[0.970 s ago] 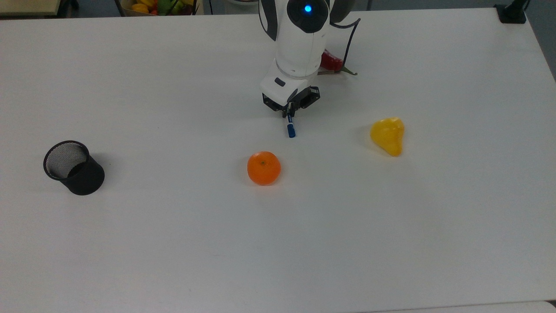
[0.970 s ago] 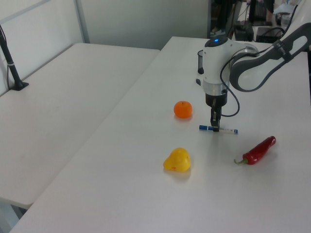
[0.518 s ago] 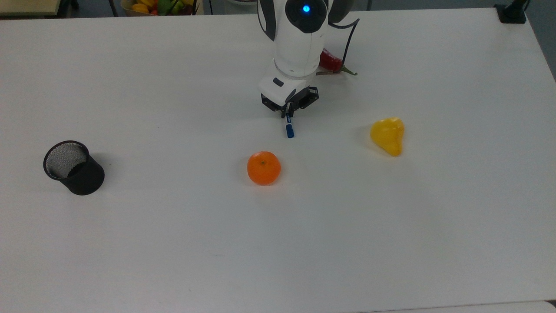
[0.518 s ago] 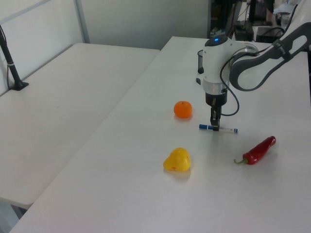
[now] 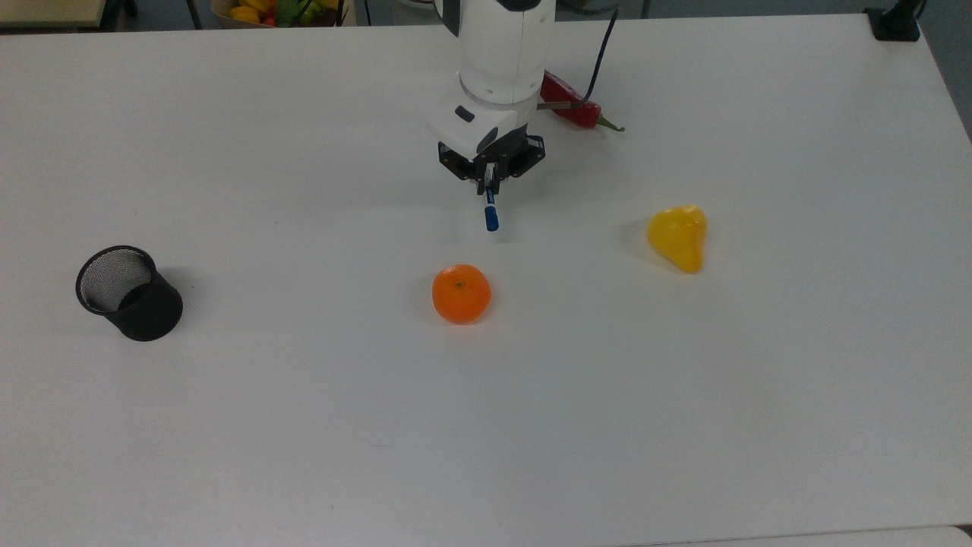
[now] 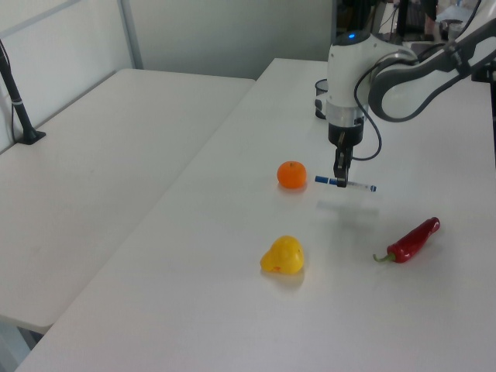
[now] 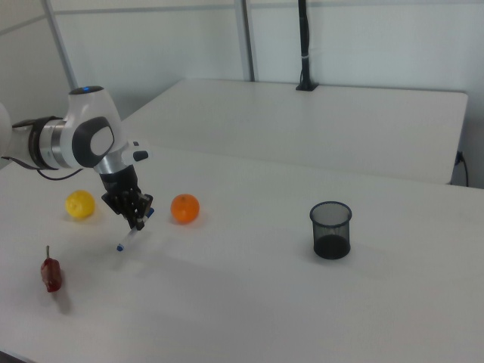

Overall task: Place marker
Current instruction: 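Lift the marker upright off the table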

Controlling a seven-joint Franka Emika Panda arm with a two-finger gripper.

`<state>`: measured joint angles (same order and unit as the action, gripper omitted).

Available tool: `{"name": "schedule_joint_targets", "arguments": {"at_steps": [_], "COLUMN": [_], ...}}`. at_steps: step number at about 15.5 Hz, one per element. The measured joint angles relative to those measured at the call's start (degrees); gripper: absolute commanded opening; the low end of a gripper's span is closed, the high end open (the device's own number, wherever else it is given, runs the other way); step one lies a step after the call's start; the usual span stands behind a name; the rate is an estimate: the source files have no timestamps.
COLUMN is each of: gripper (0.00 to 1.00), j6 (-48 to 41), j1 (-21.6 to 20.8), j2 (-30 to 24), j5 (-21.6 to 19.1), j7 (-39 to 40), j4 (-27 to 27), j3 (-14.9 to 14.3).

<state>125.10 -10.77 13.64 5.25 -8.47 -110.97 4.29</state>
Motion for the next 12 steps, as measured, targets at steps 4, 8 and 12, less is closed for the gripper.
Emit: {"name": "schedule_joint_targets", "arguments": {"at_steps": [4,8,12], "gripper": [0.00,0.00,0.00], "j6": [-3.1,-9.8,-17.5], "j1": [1.1,3.6,6.4], "j2": [-3.5,-6.9,-9.9], "j5": [-0.5,-3.4,-5.2], "j7": [-0.4,-0.7,-0.7], "j4": [1.4,6.2,13.6], "j3": [0.0,-0.2,-0.4]}}
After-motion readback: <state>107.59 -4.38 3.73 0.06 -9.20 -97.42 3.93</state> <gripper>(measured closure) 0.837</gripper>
